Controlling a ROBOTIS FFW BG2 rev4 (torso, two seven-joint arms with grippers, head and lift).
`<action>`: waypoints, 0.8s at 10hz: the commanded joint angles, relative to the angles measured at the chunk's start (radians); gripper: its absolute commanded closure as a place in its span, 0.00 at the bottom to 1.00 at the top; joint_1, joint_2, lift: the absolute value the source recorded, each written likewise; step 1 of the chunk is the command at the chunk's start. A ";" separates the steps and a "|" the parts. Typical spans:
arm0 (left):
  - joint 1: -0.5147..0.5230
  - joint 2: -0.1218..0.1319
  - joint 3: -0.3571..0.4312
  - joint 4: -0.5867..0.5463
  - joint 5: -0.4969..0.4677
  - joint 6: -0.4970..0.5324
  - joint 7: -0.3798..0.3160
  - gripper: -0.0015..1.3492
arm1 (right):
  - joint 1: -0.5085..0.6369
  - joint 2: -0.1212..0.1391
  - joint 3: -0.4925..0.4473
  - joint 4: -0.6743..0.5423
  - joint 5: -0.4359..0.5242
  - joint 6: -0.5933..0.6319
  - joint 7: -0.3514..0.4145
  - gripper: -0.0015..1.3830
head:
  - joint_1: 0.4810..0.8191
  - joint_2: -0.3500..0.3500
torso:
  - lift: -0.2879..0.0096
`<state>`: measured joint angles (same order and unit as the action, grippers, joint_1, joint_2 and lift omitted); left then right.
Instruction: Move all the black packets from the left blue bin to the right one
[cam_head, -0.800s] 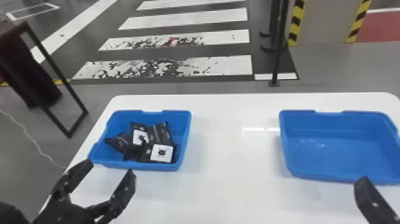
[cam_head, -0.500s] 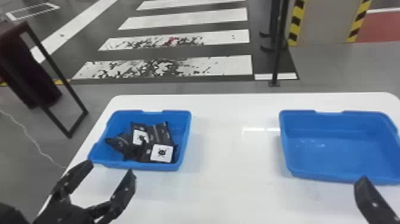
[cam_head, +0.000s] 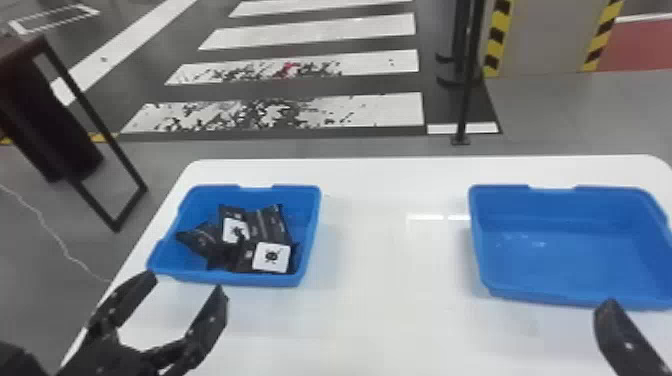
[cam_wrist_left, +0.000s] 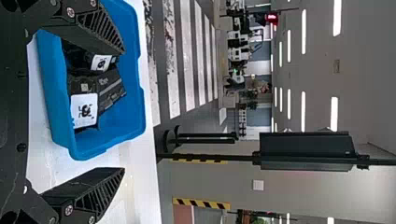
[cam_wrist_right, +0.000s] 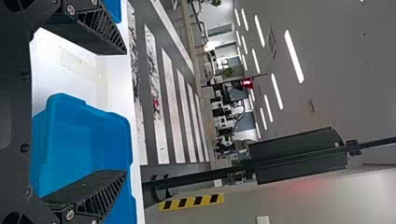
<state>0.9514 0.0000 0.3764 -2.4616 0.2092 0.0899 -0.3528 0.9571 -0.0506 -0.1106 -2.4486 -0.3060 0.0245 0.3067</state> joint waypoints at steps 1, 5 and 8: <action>-0.007 -0.003 0.000 0.004 0.004 0.003 0.000 0.11 | 0.000 0.000 -0.001 0.000 -0.001 0.000 0.000 0.08 | 0.63 0.78 | 0.50; -0.107 -0.003 0.026 0.026 0.032 0.119 0.009 0.11 | 0.000 0.000 -0.001 0.000 -0.003 0.002 0.000 0.08 | 0.63 0.80 | 0.50; -0.186 -0.003 0.022 0.050 0.030 0.249 0.017 0.11 | 0.000 -0.002 -0.001 0.003 -0.007 0.005 0.000 0.08 | 0.63 0.80 | 0.50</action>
<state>0.7806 0.0000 0.4000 -2.4215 0.2424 0.3205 -0.3358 0.9571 -0.0507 -0.1110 -2.4460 -0.3115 0.0289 0.3067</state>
